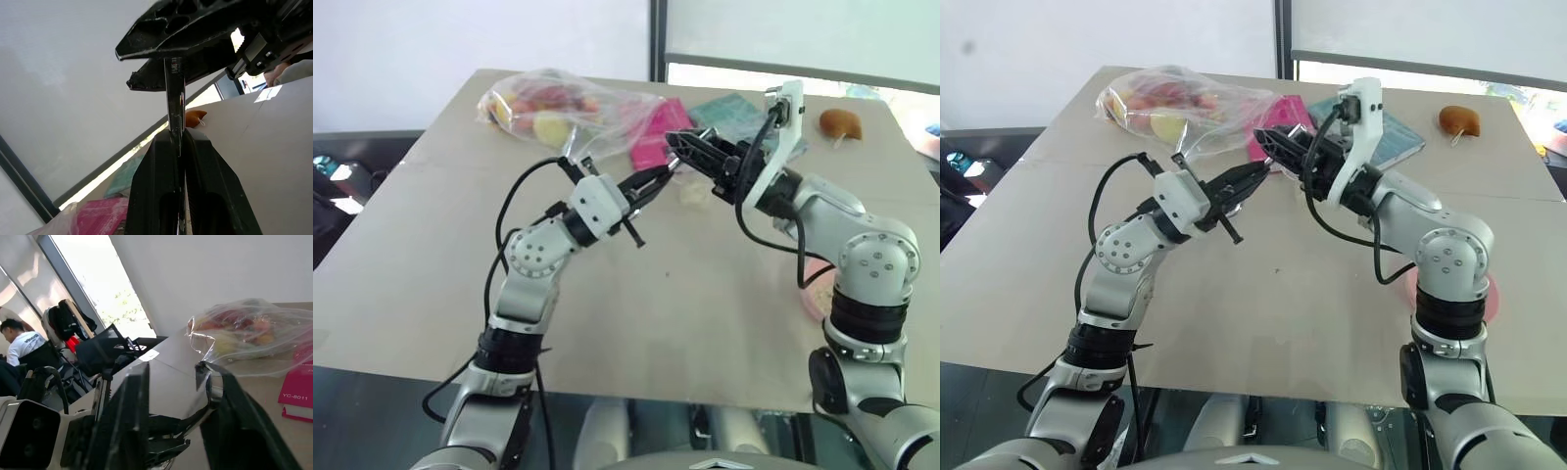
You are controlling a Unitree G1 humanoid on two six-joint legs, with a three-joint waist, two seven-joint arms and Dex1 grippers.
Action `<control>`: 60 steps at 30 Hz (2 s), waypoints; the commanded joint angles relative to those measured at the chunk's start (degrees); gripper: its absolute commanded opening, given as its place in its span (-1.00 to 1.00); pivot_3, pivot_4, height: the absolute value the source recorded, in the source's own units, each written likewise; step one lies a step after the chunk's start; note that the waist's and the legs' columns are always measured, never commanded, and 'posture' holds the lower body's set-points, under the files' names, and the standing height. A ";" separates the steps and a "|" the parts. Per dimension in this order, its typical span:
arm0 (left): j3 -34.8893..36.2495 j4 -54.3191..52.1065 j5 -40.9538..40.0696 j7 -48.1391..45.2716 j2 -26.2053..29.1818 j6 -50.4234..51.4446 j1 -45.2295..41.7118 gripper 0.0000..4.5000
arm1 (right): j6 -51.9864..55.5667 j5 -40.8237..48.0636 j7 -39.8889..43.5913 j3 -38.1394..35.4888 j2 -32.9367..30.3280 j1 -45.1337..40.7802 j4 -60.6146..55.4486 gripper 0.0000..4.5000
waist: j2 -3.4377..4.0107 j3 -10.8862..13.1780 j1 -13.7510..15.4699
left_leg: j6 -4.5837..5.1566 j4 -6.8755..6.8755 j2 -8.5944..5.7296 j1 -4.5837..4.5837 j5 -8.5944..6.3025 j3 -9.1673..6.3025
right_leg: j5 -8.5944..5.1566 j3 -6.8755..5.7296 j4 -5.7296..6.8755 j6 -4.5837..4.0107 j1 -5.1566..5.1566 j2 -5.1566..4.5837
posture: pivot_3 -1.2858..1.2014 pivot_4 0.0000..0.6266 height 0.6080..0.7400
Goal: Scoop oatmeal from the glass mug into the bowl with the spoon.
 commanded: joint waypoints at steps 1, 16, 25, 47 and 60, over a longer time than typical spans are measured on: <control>-0.47 -0.44 -1.44 -0.95 -0.51 -0.46 -1.48 -1.00 | 0.65 2.80 -1.39 -1.37 -0.94 0.68 -3.01 -0.98 | 0.00 0.00 0.02 | 0.00 0.00 0.00 0.00 0.00 0.00 | 0.00 0.00 0.00 0.00 0.00 0.00 | 0.03 -0.52 1.00; 10.16 2.34 -20.11 2.43 -0.15 25.33 -5.87 -0.03 | -2.52 22.39 -14.12 -9.87 -7.00 9.98 -11.29 -1.00 | 0.00 0.00 -0.20 | 0.00 0.00 0.01 -0.01 0.00 -0.18 | -0.01 -0.01 0.01 0.03 0.00 0.02 | 0.03 -0.52 1.00; 3.80 25.53 -9.08 7.86 -4.42 28.56 -15.76 -0.03 | -8.01 29.33 -23.27 -6.17 -13.08 16.12 -17.71 -1.00 | -0.02 0.00 -0.26 | 0.01 0.03 -0.12 0.02 0.01 -0.31 | -0.02 -0.04 0.02 0.05 0.10 0.05 | 0.03 -0.52 1.00; 6.70 73.30 1.56 14.46 -16.28 7.07 -40.47 -0.03 | -20.30 27.10 -33.69 -0.78 -17.39 21.36 -26.24 -1.00 | -0.06 0.03 0.01 | 0.02 0.00 -0.19 -0.15 0.01 -0.36 | -0.03 0.00 -0.13 0.07 0.06 0.04 | 0.03 -0.52 1.00; 9.78 74.94 1.77 15.51 -18.15 4.36 -42.15 -0.98 | -22.49 24.88 -34.29 0.00 -19.80 21.71 -26.36 -1.00 | -0.07 0.04 0.06 | 0.02 0.00 -0.20 -0.15 0.01 -0.37 | -0.03 -0.02 -0.13 0.08 0.07 0.04 | 0.03 -0.52 1.00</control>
